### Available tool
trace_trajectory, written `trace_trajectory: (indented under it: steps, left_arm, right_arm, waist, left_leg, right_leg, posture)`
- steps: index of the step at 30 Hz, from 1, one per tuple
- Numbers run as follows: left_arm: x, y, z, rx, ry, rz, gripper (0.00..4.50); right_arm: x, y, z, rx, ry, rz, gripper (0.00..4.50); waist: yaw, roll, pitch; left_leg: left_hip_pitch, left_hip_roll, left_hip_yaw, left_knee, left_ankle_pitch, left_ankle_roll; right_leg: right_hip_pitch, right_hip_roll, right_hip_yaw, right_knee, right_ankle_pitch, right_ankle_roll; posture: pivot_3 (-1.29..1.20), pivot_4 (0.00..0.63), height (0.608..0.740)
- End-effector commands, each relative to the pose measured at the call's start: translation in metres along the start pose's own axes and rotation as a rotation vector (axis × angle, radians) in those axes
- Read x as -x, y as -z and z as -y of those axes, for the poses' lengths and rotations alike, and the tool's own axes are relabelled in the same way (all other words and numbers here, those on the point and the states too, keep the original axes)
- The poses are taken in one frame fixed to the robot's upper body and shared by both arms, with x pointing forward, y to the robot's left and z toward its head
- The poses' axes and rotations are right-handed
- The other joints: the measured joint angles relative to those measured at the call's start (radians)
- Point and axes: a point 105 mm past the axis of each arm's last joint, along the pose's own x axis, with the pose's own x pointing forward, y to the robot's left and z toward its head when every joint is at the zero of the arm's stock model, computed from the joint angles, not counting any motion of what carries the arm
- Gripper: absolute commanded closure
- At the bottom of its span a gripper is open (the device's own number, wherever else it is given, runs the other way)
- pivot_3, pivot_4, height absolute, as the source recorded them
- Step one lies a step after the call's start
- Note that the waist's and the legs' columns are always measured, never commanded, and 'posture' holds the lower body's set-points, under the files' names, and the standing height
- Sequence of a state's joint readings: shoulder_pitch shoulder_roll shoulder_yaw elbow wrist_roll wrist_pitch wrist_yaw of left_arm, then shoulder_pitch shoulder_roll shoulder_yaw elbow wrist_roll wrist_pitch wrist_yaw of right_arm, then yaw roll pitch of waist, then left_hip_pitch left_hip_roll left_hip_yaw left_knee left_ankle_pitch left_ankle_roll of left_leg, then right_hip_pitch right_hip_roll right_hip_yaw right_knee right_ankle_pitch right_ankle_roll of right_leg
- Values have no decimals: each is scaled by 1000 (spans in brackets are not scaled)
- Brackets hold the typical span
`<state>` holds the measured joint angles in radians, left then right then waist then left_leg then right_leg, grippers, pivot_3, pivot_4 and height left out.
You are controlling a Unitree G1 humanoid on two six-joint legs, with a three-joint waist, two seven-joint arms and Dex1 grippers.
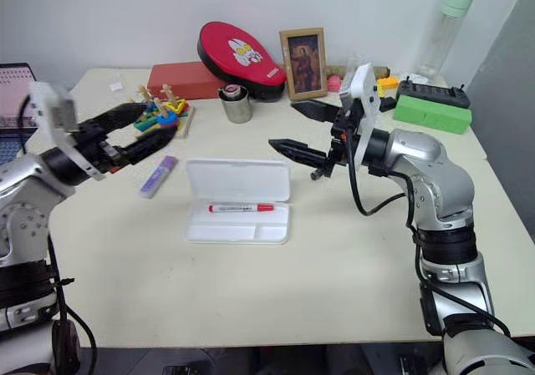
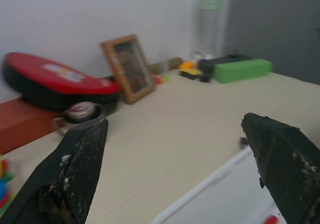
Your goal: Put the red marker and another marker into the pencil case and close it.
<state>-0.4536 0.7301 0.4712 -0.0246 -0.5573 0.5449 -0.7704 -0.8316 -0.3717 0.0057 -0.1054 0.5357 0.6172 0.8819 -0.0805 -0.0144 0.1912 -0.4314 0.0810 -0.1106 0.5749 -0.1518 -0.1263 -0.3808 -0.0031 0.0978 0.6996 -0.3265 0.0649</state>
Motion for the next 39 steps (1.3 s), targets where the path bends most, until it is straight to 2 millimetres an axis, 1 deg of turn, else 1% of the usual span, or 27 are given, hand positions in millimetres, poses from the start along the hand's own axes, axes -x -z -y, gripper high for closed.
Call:
trace_trajectory:
  steps: [1, 4, 7, 10, 14, 19, 21, 23, 24, 25, 33, 34, 36, 37, 38, 39]
  left_arm:
    - [26, 31, -35, -21, -261, -112, 7]
    - [37, 55, -54, 15, -379, -181, 7]
    - [41, 79, -63, 45, -428, -239, 7]
    - [36, 97, -63, 60, -413, -287, 7]
    - [24, 118, -56, 41, -335, -355, 7]
    - [14, 133, -55, 44, -286, -413, 7]
    - [12, 138, -58, 44, -292, -436, 7]
    - [12, 141, -63, 34, -319, -452, 352]
    - [12, 142, -64, 33, -320, -460, 443]
    - [12, 143, -63, 34, -314, -465, 697]
    - [5, 147, -59, 34, -293, -457, 2296]
    - [5, 147, -59, 34, -293, -455, 2588]
    - [5, 147, -59, 35, -295, -452, 2915]
    - [5, 146, -60, 35, -299, -448, 3150]
    - [5, 146, -60, 35, -304, -444, 3305]
    - [6, 145, -61, 28, -313, -440, 3320]
  right_arm:
    - [-17, -20, -7, 26, -39, 78, 0]
    - [-24, -20, -8, 37, -58, 83, 0]
    - [-29, -15, -11, 46, -90, 62, 0]
    - [-33, -12, -14, 51, -105, 52, 0]
    - [-34, -10, -15, 53, -108, 51, 0]
    - [-34, -10, -17, 54, -106, 53, 0]
    - [-33, -10, -17, 53, -100, 54, 0]
    - [-32, -10, -17, 53, -94, 54, 0]
    - [-32, -10, -17, 53, -92, 52, 0]
    - [-31, -9, -17, 53, -91, 51, 0]
    - [-28, -9, -17, 50, -82, 46, 0]
    - [-28, -9, -17, 50, -82, 46, 0]
    - [-28, -8, -17, 50, -82, 46, 0]
    - [-28, -8, -17, 50, -83, 45, 0]
    - [-28, -8, -17, 50, -83, 44, 0]
    - [-28, -8, -17, 50, -83, 43, 0]
  waist:
    - [-2, 0, 0]
    - [1, -1, 0]
    - [11, -1, -1]
    - [22, -1, -1]
    - [26, -1, -1]
    - [25, -1, -1]
    - [24, -1, -1]
    - [24, -1, -1]
    - [24, -1, -1]
    - [24, -1, -1]
    - [24, -1, -1]
    - [24, -1, -1]
    - [24, -1, -1]
    - [24, -1, -1]
    - [24, -1, -1]
    - [24, -1, -1]
  left_leg:
    - [0, 0, 0, 0, 0, 0]
    - [0, 0, 0, 0, 0, 0]
    - [0, -1, 0, 0, 0, 0]
    - [0, -1, 0, 0, 0, 0]
    - [0, 0, 0, -1, 0, 0]
    - [0, 0, 0, -1, 0, 0]
    - [0, 0, 0, -1, 0, 0]
    - [0, 0, 0, -1, 0, 0]
    - [0, 0, 0, -1, 0, 0]
    - [0, 0, 0, -1, 0, 0]
    - [0, 0, 0, -1, 0, 0]
    - [0, 0, 0, -1, 0, 0]
    - [0, 0, 0, -1, 0, 0]
    - [0, 0, 0, -1, 0, 0]
    - [0, 0, 0, -1, 0, 0]
    - [0, 0, 0, -1, 0, 0]
  right_leg:
    - [0, 0, 0, 0, 0, 0]
    - [0, 0, 0, 0, 0, 0]
    - [0, 0, 0, -1, 0, 0]
    - [0, 0, -1, -1, 0, 0]
    - [0, 0, -1, -1, 0, 0]
    - [0, 0, -1, -1, 0, 0]
    - [0, 0, -1, -1, 0, 0]
    - [0, 0, -1, -1, 0, 0]
    - [0, 0, -1, -1, 0, 0]
    - [0, 0, -1, -1, 0, 0]
    - [0, 0, -1, 0, 0, 0]
    - [0, 0, -1, 0, 0, 0]
    - [0, 0, -1, 0, 0, 0]
    - [0, 0, -1, 0, 0, 0]
    - [0, 0, -1, 0, 0, 0]
    - [0, 0, -1, 0, 0, 0]
  posture:
    - [0, 150, 740]
    - [0, 150, 740]
    - [0, 150, 740]
    - [0, 150, 740]
    - [0, 150, 740]
    - [0, 150, 740]
    - [0, 150, 740]
    - [0, 150, 740]
    - [0, 150, 740]
    - [0, 150, 740]
    - [0, 150, 740]
    - [0, 150, 740]
    - [0, 150, 740]
    - [0, 150, 740]
    - [0, 150, 740]
    - [0, 150, 740]
